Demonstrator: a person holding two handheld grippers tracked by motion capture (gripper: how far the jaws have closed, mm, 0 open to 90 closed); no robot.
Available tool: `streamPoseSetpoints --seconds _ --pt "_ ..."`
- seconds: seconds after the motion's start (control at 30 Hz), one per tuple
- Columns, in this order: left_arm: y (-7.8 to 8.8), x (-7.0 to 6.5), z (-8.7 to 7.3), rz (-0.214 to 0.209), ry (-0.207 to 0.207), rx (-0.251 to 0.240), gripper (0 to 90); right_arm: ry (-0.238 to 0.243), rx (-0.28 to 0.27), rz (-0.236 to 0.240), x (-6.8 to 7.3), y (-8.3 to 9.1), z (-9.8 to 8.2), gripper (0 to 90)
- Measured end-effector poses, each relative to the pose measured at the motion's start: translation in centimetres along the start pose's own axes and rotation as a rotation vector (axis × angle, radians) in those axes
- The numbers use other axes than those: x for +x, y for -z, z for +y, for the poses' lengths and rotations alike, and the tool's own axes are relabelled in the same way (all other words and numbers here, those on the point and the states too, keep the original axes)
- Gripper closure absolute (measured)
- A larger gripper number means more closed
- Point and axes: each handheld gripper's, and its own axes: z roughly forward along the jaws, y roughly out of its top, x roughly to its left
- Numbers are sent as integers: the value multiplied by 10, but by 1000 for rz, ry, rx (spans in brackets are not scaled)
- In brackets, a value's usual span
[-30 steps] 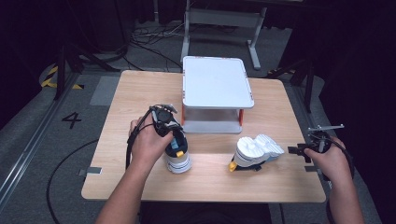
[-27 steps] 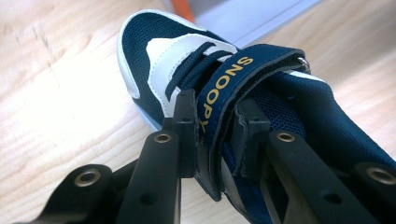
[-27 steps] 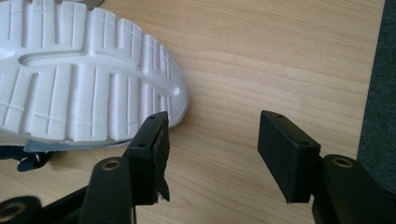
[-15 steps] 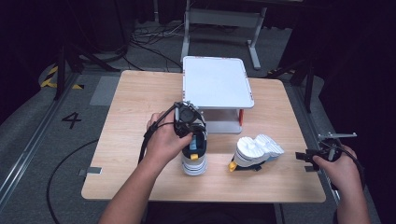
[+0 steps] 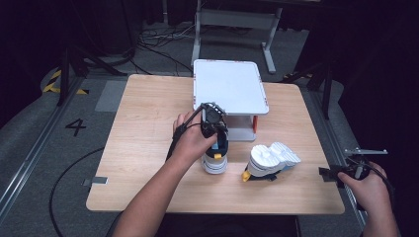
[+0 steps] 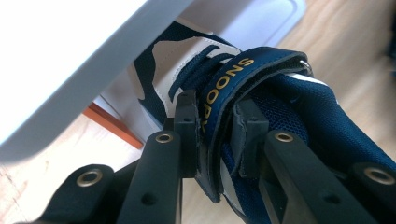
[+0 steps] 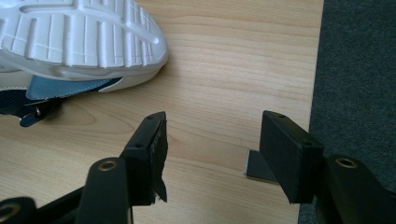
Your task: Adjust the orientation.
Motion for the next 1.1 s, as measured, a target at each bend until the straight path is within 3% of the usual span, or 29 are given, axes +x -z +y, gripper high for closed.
streamPoseSetpoints --seconds 0.23,0.4,0.43,0.53,0.57,0.63,0.7,0.9,1.0,1.03,1.1 --pt "-12 5 3 45 25 -24 752 13 -7 -1 1 0 -4 411" --pt "-25 2 3 67 -14 24 730 21 -11 -1 1 1 -5 401" --pt "-26 3 2 70 1 1 715 27 -14 1 2 1 -5 399" --pt "-21 3 1 0 59 -28 596 34 -20 6 3 2 -4 394" --pt "-21 3 1 0 59 -28 567 34 -20 6 3 2 -4 394" --pt "-15 -1 0 -18 69 -44 531 37 -20 10 4 1 -3 386" --pt "-5 -4 -3 3 53 -100 441 48 -18 13 5 0 -1 384" --pt "36 -10 -15 -20 102 -148 455 63 -22 25 8 -4 8 383" --pt "47 -12 -19 -34 113 -136 464 72 -25 30 11 -6 11 382" --pt "57 -15 -25 -69 129 -93 488 84 -24 40 14 -9 14 379" --pt "60 -18 -28 -98 141 -41 501 88 -15 48 16 -11 16 378"
